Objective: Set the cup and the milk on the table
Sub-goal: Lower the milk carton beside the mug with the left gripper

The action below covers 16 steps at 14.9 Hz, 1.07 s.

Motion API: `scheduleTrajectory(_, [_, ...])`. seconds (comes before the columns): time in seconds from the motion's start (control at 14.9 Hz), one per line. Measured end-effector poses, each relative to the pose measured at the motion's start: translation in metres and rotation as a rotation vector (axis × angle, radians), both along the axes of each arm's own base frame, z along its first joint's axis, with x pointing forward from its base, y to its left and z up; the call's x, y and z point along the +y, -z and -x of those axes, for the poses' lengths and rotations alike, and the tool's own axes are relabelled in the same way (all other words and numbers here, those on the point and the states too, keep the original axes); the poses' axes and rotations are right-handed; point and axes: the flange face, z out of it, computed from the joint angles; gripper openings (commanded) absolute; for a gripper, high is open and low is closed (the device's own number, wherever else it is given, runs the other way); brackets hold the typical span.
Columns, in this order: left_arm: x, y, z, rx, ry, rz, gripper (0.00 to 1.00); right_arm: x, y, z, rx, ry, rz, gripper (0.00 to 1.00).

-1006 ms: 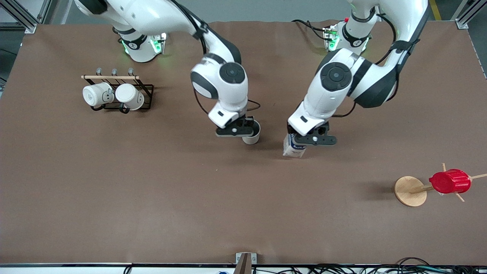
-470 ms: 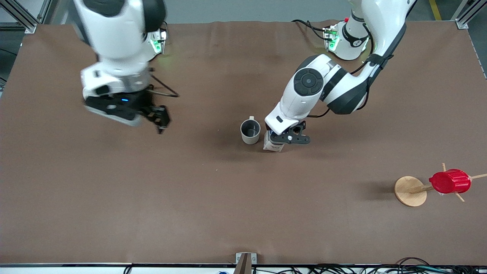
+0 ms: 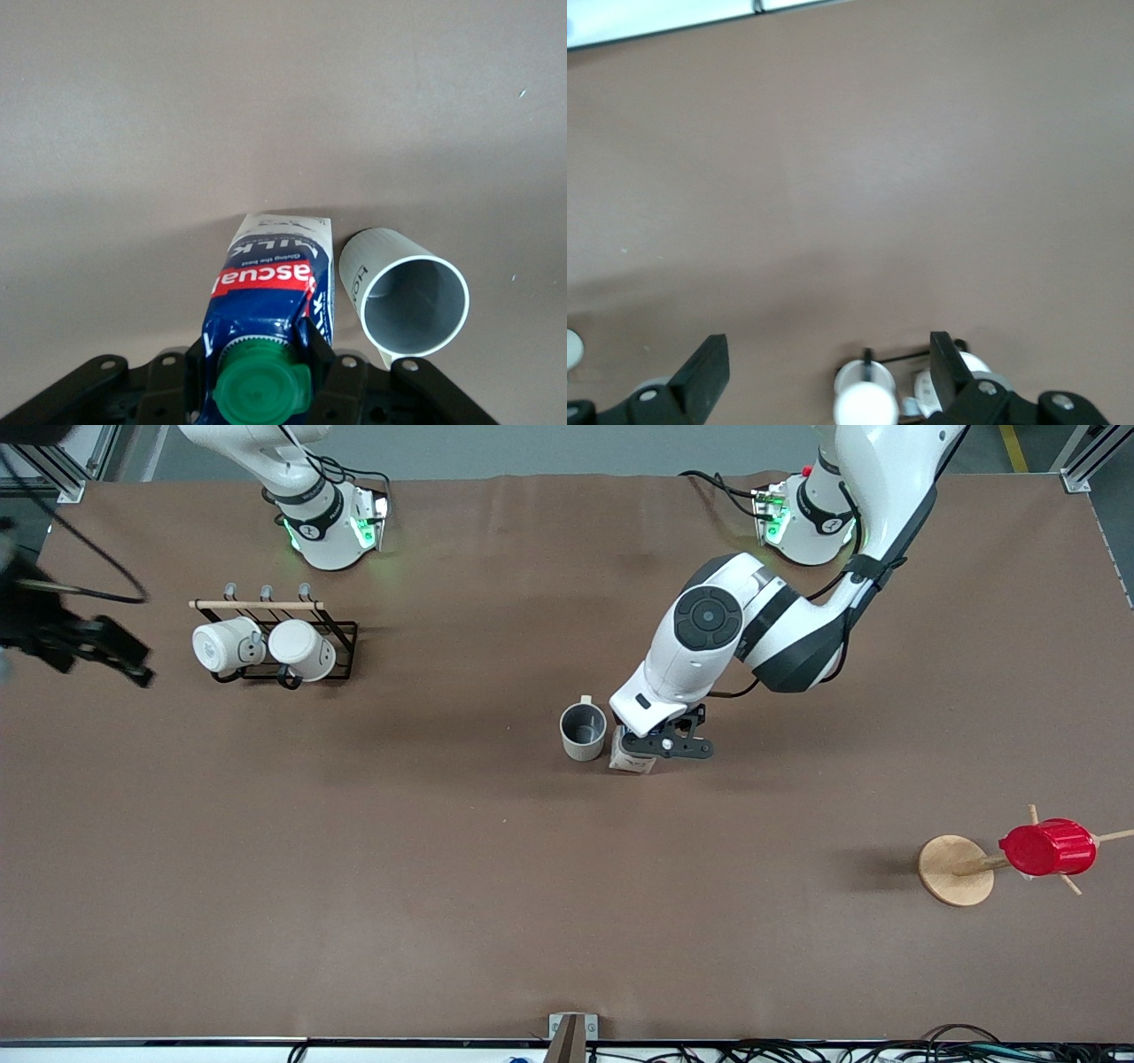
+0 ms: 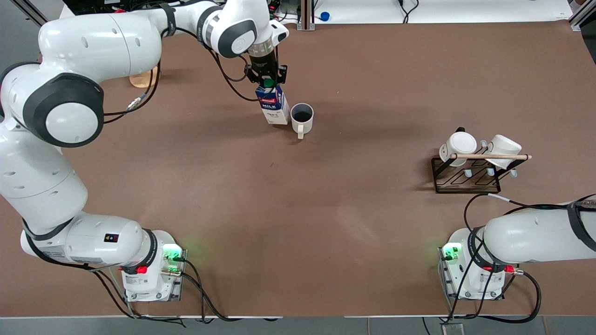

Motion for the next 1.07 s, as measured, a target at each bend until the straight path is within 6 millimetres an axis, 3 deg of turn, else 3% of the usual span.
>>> scheduleTrajectory(0.07, [0.000, 0.001, 0.001, 0.003, 0.001, -0.003, 0.17, -0.021, 0.002, 0.003, 0.022, 0.008, -0.003, 1.00])
scheduleTrajectory(0.2, [0.001, 0.006, 0.005, 0.008, 0.007, -0.014, 0.17, -0.039, 0.009, 0.007, 0.058, 0.013, -0.007, 1.00])
scheduleTrajectory(0.47, [0.004, 0.010, 0.017, 0.006, 0.022, -0.039, 0.18, -0.038, 0.017, 0.006, 0.077, 0.010, -0.008, 1.00])
scheduleTrajectory(0.74, [0.004, 0.009, 0.032, -0.028, 0.021, -0.035, 0.26, -0.035, 0.017, 0.006, 0.078, 0.004, -0.007, 1.00])
scheduleTrajectory(0.8, [0.004, 0.009, 0.034, -0.031, 0.021, -0.036, 0.37, -0.035, 0.017, 0.006, 0.078, 0.001, -0.007, 1.00])
scheduleTrajectory(0.87, [0.004, 0.009, 0.035, -0.032, 0.022, -0.037, 0.54, -0.034, 0.017, 0.006, 0.078, -0.002, -0.007, 1.00])
scheduleTrajectory(0.94, [0.003, 0.009, 0.035, -0.032, 0.023, -0.036, 0.80, -0.034, 0.017, 0.006, 0.078, -0.005, -0.007, 1.00])
scheduleTrajectory(1.01, [0.003, 0.009, 0.035, -0.033, 0.023, -0.036, 1.00, -0.034, 0.017, 0.006, 0.077, -0.008, -0.007, 1.00])
scheduleTrajectory(1.07, [0.003, 0.009, 0.035, -0.033, 0.022, -0.035, 1.00, -0.034, 0.017, 0.006, 0.078, -0.009, -0.007, 1.00])
